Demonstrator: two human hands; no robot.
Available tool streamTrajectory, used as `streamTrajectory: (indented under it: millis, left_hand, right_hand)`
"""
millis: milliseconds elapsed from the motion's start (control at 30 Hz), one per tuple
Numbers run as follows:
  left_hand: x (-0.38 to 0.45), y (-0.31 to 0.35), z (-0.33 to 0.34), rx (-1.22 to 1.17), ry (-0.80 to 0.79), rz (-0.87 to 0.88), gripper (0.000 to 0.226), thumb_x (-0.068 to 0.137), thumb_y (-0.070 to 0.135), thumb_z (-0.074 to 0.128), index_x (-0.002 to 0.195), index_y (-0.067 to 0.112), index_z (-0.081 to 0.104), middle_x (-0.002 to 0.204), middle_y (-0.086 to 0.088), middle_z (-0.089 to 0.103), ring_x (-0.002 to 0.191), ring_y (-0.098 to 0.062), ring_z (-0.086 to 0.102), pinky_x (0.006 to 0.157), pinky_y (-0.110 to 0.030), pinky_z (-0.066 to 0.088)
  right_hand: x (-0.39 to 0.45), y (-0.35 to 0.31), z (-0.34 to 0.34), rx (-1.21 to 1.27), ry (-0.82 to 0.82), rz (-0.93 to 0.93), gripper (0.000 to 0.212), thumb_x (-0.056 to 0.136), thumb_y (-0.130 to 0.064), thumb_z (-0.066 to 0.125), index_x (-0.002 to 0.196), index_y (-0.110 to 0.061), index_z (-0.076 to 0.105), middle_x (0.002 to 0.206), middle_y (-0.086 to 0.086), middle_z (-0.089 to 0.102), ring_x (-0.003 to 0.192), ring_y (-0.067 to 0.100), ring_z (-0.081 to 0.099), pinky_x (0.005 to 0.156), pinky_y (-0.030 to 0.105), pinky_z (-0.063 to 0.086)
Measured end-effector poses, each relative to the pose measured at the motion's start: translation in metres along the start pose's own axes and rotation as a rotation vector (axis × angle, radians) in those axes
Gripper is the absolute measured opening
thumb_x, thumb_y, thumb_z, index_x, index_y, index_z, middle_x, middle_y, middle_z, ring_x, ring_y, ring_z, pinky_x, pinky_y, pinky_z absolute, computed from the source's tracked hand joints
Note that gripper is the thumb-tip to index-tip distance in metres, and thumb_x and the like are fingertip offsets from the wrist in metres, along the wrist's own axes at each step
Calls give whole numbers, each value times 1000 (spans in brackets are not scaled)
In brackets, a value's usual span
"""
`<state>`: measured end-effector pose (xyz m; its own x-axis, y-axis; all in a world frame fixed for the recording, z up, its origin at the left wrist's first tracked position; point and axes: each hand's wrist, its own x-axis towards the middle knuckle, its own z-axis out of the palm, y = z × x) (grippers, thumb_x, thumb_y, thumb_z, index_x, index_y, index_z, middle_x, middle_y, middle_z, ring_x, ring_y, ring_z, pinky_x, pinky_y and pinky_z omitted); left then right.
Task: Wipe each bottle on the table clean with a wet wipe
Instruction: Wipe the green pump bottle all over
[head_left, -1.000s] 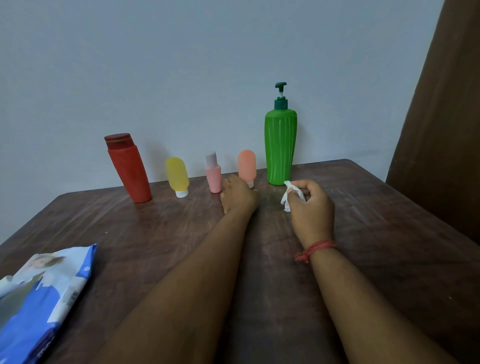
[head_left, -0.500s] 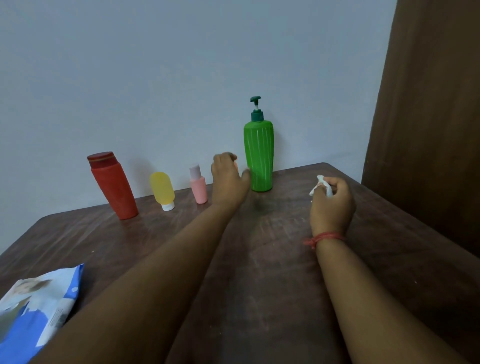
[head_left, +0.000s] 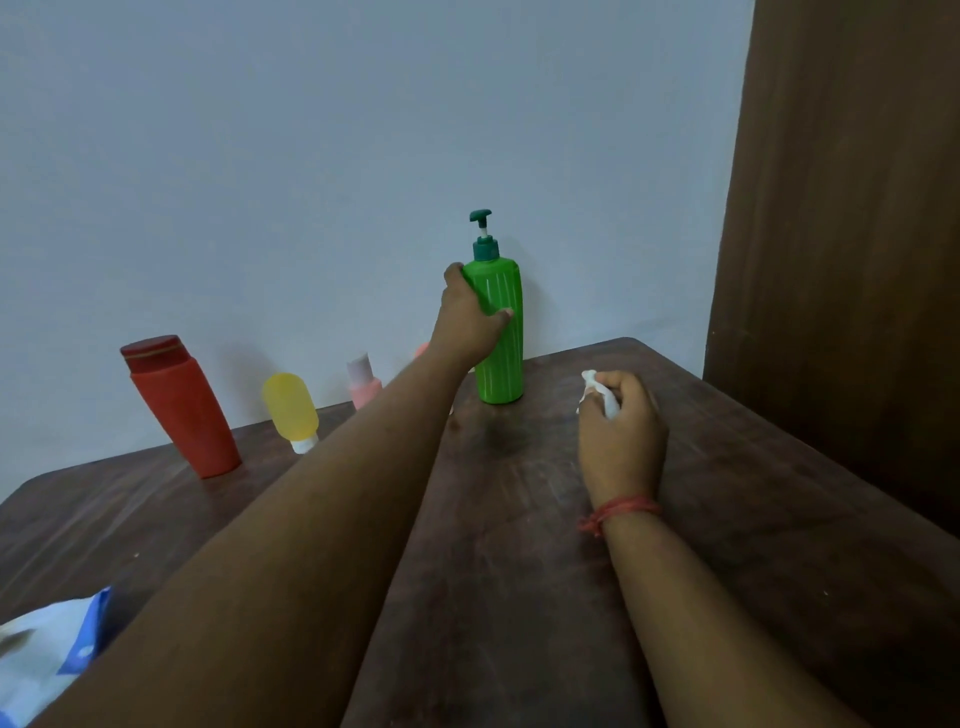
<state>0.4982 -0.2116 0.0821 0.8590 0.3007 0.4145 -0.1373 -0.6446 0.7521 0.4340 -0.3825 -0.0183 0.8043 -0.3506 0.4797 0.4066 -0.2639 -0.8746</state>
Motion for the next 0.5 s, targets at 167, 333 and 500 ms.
streamTrajectory:
  millis: [167,333,500]
  left_hand:
    - [1,-8,3,49,6,-7,55,98,9,57,140,8,22,113,-8,53,98,-26,58,74,-35,46]
    - [-2,-11,2,36,6,-39,43,97,9,55,129,11,27,123,-14,52,106,-29,58,85,-44,53]
    - [-20,-11,-10,5,-78,-14,38,98,11,53,118,23,22,120,-14,52,108,-32,59,92,-55,54]
  right_hand:
    - [-7,-3,3,-41,-42,-83,12,91,-8,62,99,-14,68,107,1,68,95,16,62,82,35,56]
    - [-8,-4,4,-56,-54,-99,11,90,-8,63,99,-13,68,107,2,68,94,15,61,81,32,53]
    - [-9,-6,3,-67,-70,-102,11,92,-10,61,99,-16,67,106,0,68,93,15,60,81,34,55]
